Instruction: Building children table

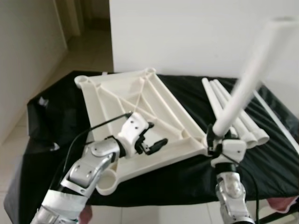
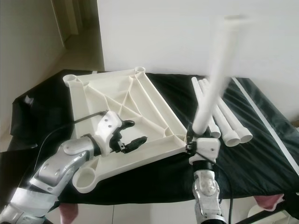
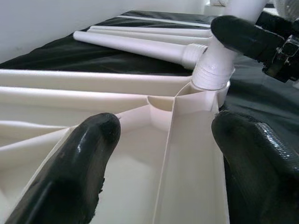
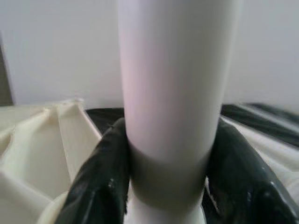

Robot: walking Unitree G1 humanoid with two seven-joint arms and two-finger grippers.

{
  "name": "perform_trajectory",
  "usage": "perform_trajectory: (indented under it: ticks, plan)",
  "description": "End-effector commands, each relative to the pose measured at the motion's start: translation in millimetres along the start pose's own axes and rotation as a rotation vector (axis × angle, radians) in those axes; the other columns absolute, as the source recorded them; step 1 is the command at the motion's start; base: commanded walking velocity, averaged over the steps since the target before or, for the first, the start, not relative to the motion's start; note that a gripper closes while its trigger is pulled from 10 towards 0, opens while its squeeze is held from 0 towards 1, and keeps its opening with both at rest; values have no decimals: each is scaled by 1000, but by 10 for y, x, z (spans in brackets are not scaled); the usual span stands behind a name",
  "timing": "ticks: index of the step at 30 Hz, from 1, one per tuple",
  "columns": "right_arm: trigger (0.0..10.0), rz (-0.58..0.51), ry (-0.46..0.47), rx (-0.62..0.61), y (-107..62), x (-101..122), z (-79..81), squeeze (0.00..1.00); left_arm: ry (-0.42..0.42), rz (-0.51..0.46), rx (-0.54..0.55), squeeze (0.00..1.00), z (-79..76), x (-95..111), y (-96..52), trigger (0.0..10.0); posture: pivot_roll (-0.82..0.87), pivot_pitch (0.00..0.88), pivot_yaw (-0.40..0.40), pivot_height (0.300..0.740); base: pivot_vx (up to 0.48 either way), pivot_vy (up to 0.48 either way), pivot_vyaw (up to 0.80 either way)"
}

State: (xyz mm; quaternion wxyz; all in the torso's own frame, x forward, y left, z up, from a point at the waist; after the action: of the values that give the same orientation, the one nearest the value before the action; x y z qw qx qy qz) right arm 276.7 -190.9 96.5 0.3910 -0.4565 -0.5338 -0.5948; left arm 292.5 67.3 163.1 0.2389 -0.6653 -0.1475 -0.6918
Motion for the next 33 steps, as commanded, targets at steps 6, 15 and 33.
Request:
perform_trajectory:
  ticks: [6,15,33]
  plan:
    - [10000,343,153,-11,-320,-529,-40,0,5,11,-72,0,-30,16,3,10000,69,0,-1,740,0,0,0]
    - [10000,397,96,43,-300,-581,-41,0,0,6,-65,0,-29,19,5,10000,67,0,-4,740,0,0,0]
    - [10000,566,-70,187,-31,-539,-214,0,7,2,-58,0,3,43,4,10000,68,0,-4,740,0,0,0]
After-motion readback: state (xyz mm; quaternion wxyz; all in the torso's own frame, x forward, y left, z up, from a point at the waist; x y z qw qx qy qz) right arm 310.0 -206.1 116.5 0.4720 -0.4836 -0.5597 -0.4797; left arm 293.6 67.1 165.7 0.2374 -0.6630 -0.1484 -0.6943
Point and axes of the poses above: a point about 5 cm out from each wrist's last joint towards the gripper, its own y axis pointing out of the wrist towards the gripper, its own x axis along the axis of the wrist's last joint, z = x × y, the point moved 1 cm from there along y, pointing out of the wrist towards the gripper, and after that the axes turned 6 degrees about -y, right-handed, at the moved point
